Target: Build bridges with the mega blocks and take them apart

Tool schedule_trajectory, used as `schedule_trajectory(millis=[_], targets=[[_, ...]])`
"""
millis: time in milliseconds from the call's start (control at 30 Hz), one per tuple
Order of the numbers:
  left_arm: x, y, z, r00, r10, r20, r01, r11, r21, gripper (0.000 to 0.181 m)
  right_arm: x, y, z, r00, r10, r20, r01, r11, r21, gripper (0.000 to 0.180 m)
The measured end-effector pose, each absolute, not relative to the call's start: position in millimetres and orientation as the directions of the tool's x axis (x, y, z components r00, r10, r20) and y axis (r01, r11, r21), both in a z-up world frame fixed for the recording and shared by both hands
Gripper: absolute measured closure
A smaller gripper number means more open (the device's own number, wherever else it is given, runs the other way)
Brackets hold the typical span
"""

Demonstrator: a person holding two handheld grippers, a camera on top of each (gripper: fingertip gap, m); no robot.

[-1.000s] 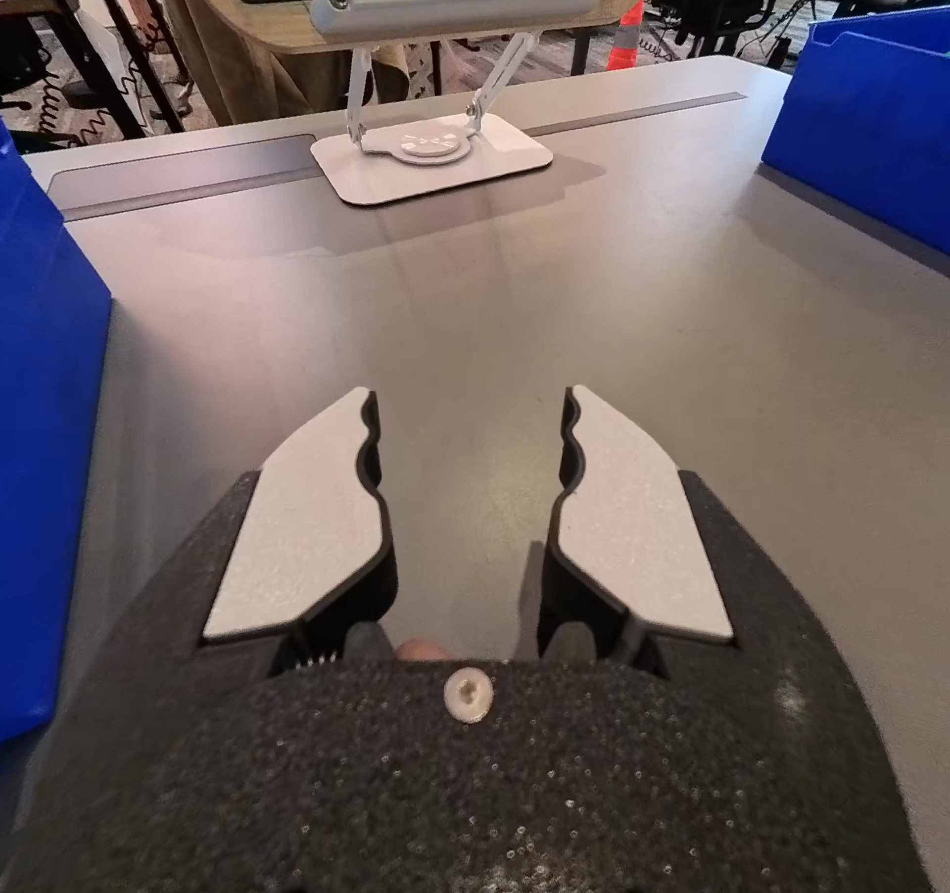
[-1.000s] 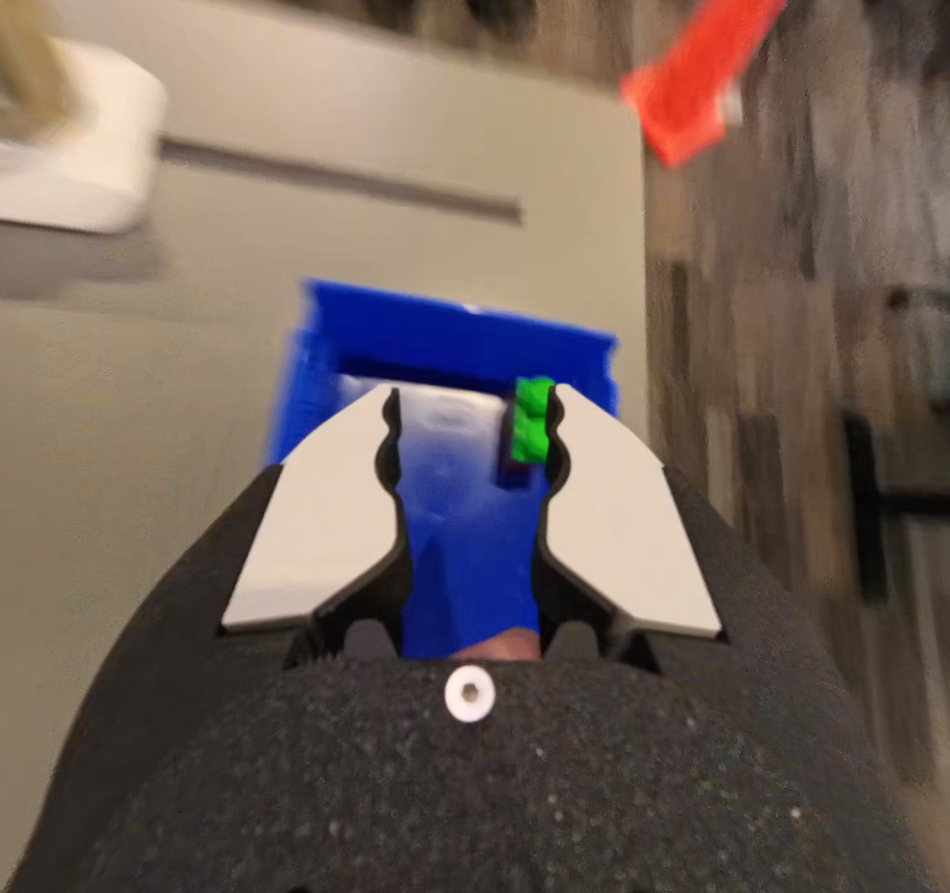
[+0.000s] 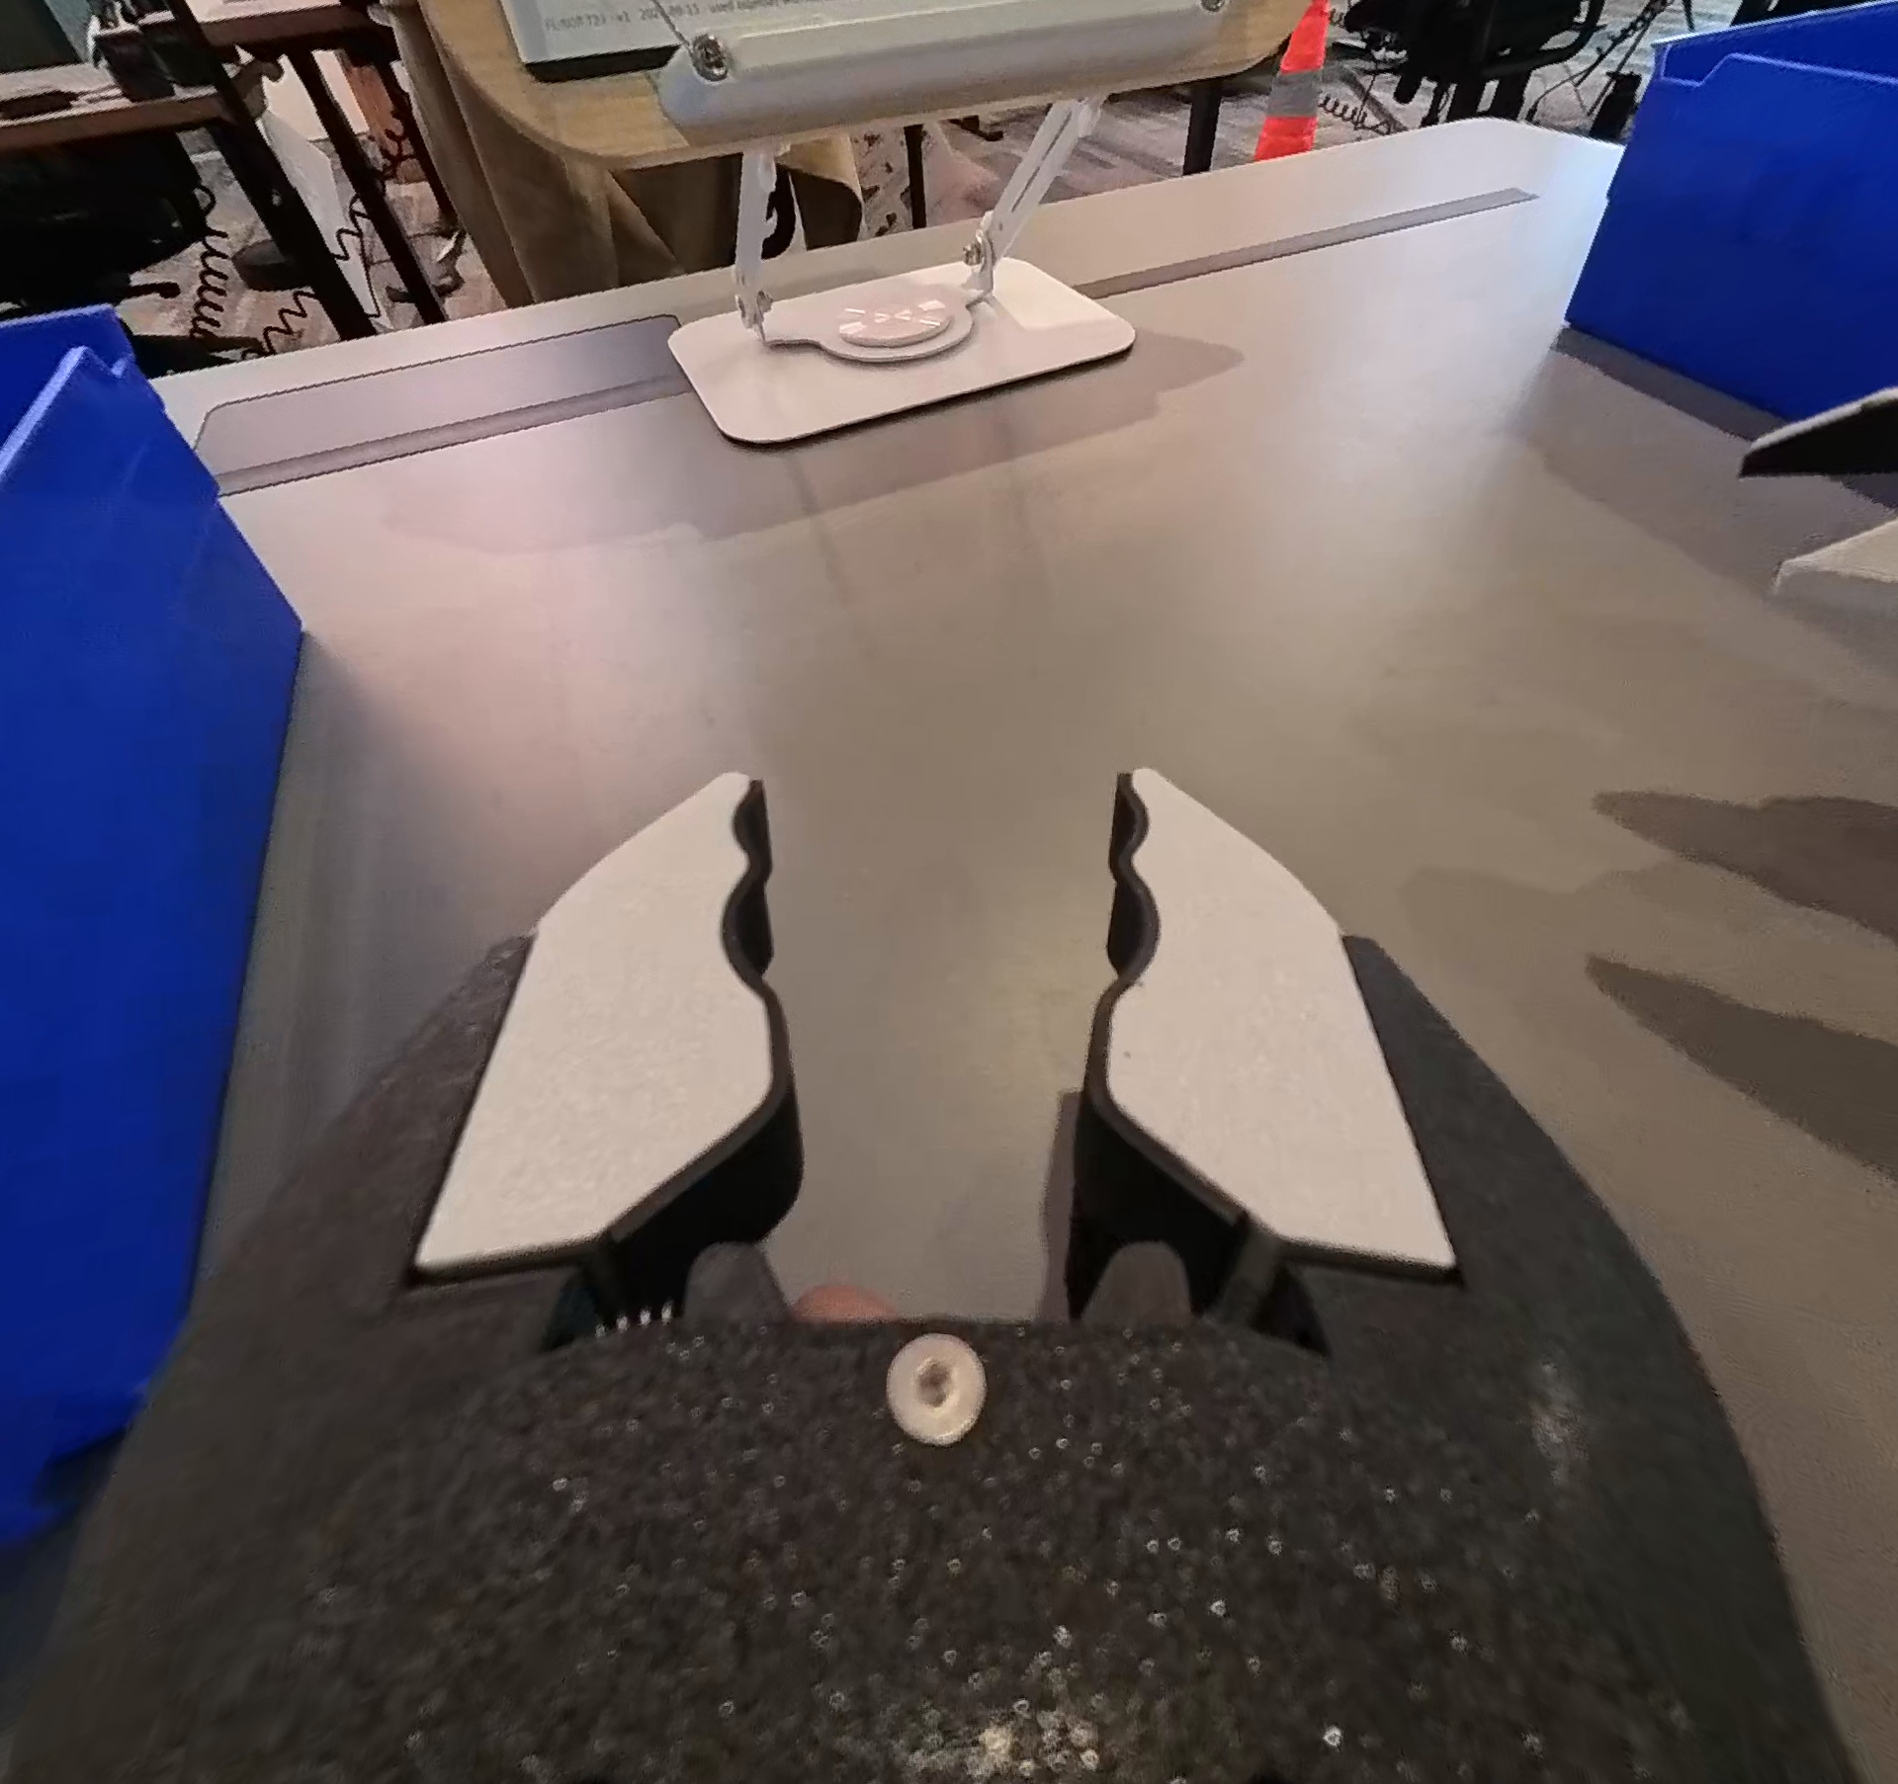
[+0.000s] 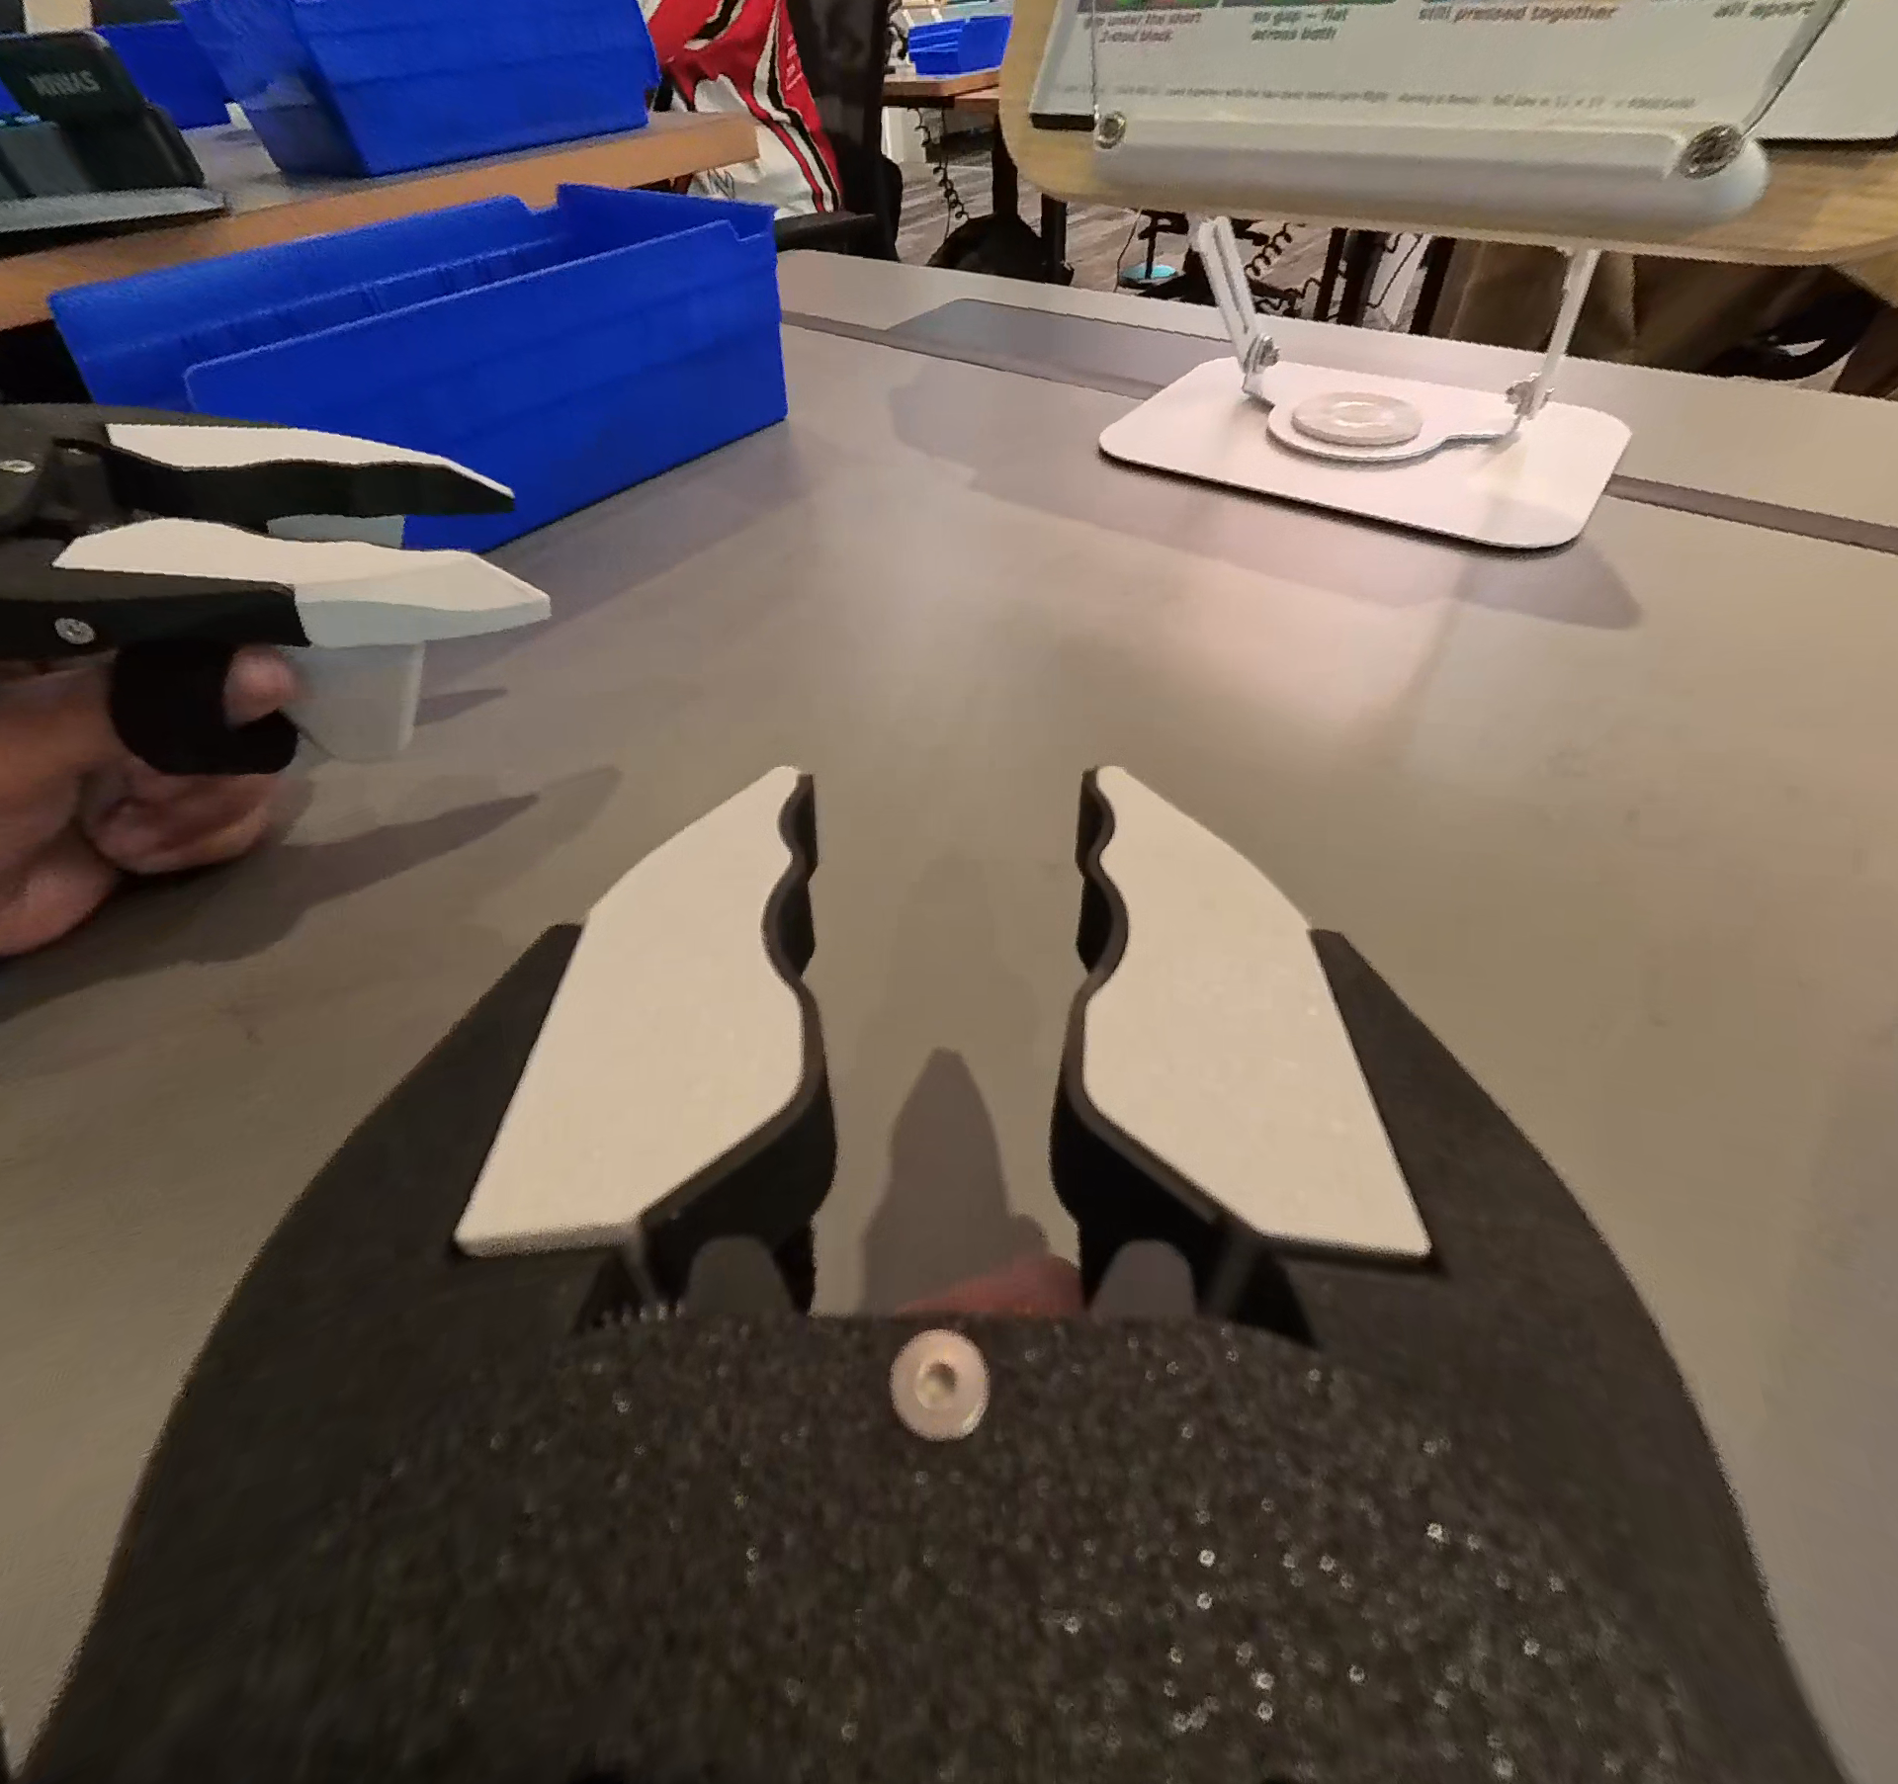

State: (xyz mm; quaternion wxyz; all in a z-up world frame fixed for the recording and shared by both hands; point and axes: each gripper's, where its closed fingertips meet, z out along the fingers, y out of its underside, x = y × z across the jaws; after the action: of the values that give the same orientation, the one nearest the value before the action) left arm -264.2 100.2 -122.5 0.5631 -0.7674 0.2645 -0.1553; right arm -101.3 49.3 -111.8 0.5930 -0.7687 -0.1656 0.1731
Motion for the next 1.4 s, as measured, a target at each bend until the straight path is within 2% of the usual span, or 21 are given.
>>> schedule_trajectory(millis=[200, 300, 367, 467, 500, 600, 733, 800, 867, 1067, 1133, 1200, 1300, 1400], targets=[[-261, 99, -125, 0.797, -0.602, -0.054, -0.242, -0.237, -0.941, 0.115, -102, 50, -113, 0.866, 0.483, -0.129, 0.010, -0.274, -0.962, 0.131], [-255, 82, -124, 0.720, -0.693, 0.048, -0.243, -0.317, -0.917, 0.112, -101, 50, -114, 0.856, 0.491, -0.164, -0.014, -0.294, -0.956, 0.130], [-264, 66, -95, 0.629, -0.776, 0.051, -0.290, -0.295, -0.910, 0.112, -101, 50, -115, 0.848, 0.496, -0.187, -0.031, -0.306, -0.951, 0.129], [-325, 77, -19, 0.579, -0.798, -0.170, -0.445, -0.134, -0.885, 0.113, -102, 50, -115, 0.833, 0.510, -0.214, -0.048, -0.318, -0.947, 0.129], [-347, 83, -4, 0.528, -0.814, -0.243, -0.538, -0.099, -0.837, 0.112, -102, 50, -115, 0.828, 0.515, -0.224, -0.055, -0.322, -0.945, 0.129], [-417, 126, 3, 0.362, -0.787, -0.499, -0.822, -0.017, -0.569, 0.116, -101, 52, -114, 0.816, 0.520, -0.252, -0.079, -0.332, -0.940, 0.129], [-480, 171, -61, 0.122, -0.883, -0.453, -0.980, -0.034, -0.198, 0.118, -101, 55, -115, 0.813, 0.529, -0.245, -0.068, -0.331, -0.941, 0.128], [-496, 180, -96, 0.035, -0.926, -0.377, -0.996, -0.003, -0.086, 0.118, -102, 56, -115, 0.812, 0.531, -0.242, -0.063, -0.333, -0.941, 0.128], [-506, 185, -125, 0.002, -0.957, -0.290, -1.000, 0.004, -0.022, 0.116, -103, 57, -115, 0.809, 0.533, -0.247, -0.065, -0.337, -0.939, 0.127], [-506, 201, -162, -0.071, -0.972, -0.224, -0.997, 0.065, 0.031, 0.114, -105, 58, -116, 0.812, 0.532, -0.241, -0.055, -0.340, -0.939, 0.127], [-510, 200, -170, -0.086, -0.977, -0.194, -0.996, 0.077, 0.049, 0.122, -106, 58, -116, 0.808, 0.535, -0.247, -0.058, -0.345, -0.937, 0.127], [-513, 192, -180, -0.111, -0.984, -0.139, -0.993, 0.104, 0.054, 0.144, -108, 58, -117, 0.805, 0.539, -0.247, -0.055, -0.347, -0.936, 0.127], [-510, 183, -177, -0.133, -0.987, -0.095, -0.991, 0.131, 0.026, 0.144, -108, 58, -117, 0.802, 0.543, -0.247, -0.052, -0.348, -0.936, 0.127], [-508, 185, -158, -0.174, -0.973, -0.150, -0.985, 0.174, 0.010, 0.144, -109, 57, -117, 0.797, 0.547, -0.258, -0.059, -0.354, -0.933, 0.128]])
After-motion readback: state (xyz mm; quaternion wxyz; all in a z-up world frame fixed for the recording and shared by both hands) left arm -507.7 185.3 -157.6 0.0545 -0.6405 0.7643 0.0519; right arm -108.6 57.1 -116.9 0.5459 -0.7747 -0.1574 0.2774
